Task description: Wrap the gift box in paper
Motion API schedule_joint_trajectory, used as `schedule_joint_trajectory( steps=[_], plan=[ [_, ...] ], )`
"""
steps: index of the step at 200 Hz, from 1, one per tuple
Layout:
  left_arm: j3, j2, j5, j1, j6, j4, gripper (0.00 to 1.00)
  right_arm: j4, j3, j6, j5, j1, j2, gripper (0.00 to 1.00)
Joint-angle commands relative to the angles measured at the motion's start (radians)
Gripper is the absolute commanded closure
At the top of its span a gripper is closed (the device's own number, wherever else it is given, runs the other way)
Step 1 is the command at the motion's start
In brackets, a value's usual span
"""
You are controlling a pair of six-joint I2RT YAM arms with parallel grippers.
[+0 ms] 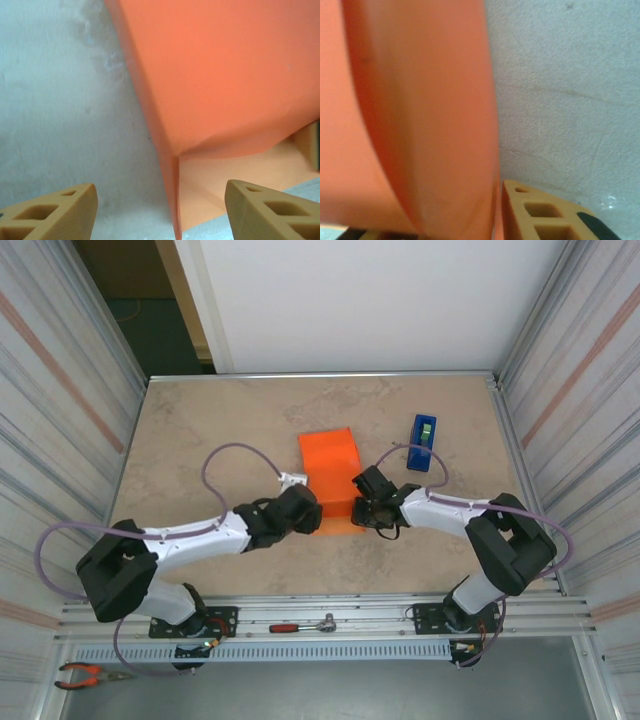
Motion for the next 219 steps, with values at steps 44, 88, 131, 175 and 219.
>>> schedule_joint_trajectory(
  steps=[44, 88, 131, 175, 219],
  plan=[
    [0.168, 0.041, 0.121, 0.063, 0.448, -0.097, 0.29, -0.079, -0.053, 0.002, -0.010, -0.010, -0.186, 0.39],
    [0.188, 0.078, 0.080, 0.029, 0.602, -0.082, 0.28, -0.085, -0.090, 0.019, -0.026, -0.066, -0.236, 0.34],
    [0.217, 0.149, 0.036, 0.001, 0.705, -0.075, 0.28, -0.079, -0.128, 0.030, -0.069, -0.117, -0.285, 0.33],
    [0.227, 0.211, 0.003, -0.008, 0.761, -0.050, 0.28, -0.047, -0.166, 0.031, -0.137, -0.132, -0.316, 0.33],
    [0.242, 0.266, -0.055, -0.023, 0.812, -0.031, 0.28, -0.015, -0.185, 0.033, -0.170, -0.131, -0.310, 0.33]
  ],
)
